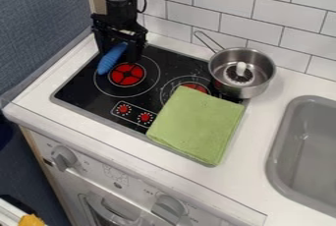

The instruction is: Put the blue fork on the left side of the burner

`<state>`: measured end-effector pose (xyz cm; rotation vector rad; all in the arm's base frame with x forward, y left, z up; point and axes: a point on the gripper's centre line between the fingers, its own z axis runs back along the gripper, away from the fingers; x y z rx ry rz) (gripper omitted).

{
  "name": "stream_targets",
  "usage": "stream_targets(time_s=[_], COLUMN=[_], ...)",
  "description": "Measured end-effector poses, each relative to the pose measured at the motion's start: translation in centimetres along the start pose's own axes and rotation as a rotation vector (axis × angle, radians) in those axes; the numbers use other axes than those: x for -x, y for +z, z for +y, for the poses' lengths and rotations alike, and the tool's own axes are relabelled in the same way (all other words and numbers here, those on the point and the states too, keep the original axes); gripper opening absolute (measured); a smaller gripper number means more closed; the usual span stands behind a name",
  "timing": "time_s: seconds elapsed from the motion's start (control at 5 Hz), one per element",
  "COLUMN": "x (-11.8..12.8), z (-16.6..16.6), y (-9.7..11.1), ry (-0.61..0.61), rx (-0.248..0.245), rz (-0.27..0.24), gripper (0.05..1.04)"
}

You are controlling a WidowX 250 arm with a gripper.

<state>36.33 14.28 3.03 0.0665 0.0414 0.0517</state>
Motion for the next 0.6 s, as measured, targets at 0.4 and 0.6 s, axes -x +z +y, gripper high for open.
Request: stream_targets(time_s=[0.4,0.6], x=[1.6,2.2], z=[-1.7,-3.1], y=[5.7,5.4], ry=[0.002,0.000], rx=[-0.035,-0.010], rz=[-0.113,-0.088], gripper=[1.001,1.001])
